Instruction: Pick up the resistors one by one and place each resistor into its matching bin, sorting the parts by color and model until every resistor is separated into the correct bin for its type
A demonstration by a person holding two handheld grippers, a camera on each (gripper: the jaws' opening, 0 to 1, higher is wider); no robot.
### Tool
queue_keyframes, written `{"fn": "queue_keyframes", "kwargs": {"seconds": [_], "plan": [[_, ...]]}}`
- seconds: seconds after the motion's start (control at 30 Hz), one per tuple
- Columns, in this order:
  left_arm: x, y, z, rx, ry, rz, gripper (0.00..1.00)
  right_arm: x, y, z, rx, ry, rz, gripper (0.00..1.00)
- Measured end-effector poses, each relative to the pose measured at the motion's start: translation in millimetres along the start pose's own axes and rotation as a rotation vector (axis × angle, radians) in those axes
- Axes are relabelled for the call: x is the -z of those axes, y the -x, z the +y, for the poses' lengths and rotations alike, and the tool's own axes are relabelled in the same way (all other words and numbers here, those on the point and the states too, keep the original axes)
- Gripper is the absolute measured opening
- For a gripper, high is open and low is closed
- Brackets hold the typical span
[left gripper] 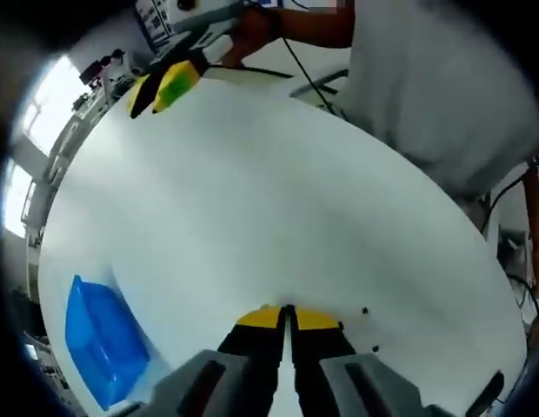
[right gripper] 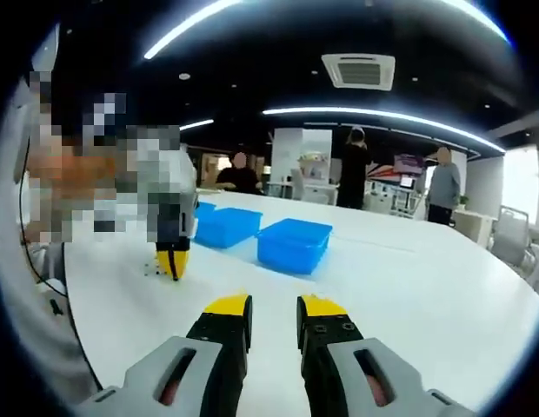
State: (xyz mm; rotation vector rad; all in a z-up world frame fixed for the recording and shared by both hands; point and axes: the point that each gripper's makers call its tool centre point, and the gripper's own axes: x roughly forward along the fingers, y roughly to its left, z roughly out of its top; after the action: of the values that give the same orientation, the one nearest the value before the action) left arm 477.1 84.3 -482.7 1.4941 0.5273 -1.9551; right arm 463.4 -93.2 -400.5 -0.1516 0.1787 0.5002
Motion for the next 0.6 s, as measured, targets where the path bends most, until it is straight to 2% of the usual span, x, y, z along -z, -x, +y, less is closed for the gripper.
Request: {"fn": "queue_keyframes", "kwargs": {"seconds": [0.13, 0.3, 0.33, 0.47, 0.53, 0.6], "plan": [[-0.9, 0.0, 0.5, 0.003, -0.001, -0.031, 0.06, 2.1, -0.3, -1.8, 0.006, -0.009, 0.001, 0.23], [-10.7, 5.2, 2.4, -0.057, 0.084, -0.212, 0.06, 2.5, -2.8, -3.8, 0.007, -0.01, 0.003, 0.23], [-16.0, 12.4, 3.8, -0.091, 0.119, -0.3, 0.06, 2.4, -4.6, -4.2, 0.006, -0.01, 0.004, 0.23], [-25.2, 40.5, 11.9, -0.218, 0.221, -0.533, 0.05, 3.2, -10.8, -2.3, -0.004, -0.01, 0.01, 0.23], [-25.1, 54.6, 12.4, -0.276, 0.269, -0.629, 0.05, 4.1, -13.9, 0.2, -0.011, -0.009, 0.011, 0.23], [-23.7, 70.2, 16.3, -0.367, 0.317, -0.715, 0.05, 5.2, -16.7, 2.4, -0.017, -0.012, 0.011, 0.23]]}}
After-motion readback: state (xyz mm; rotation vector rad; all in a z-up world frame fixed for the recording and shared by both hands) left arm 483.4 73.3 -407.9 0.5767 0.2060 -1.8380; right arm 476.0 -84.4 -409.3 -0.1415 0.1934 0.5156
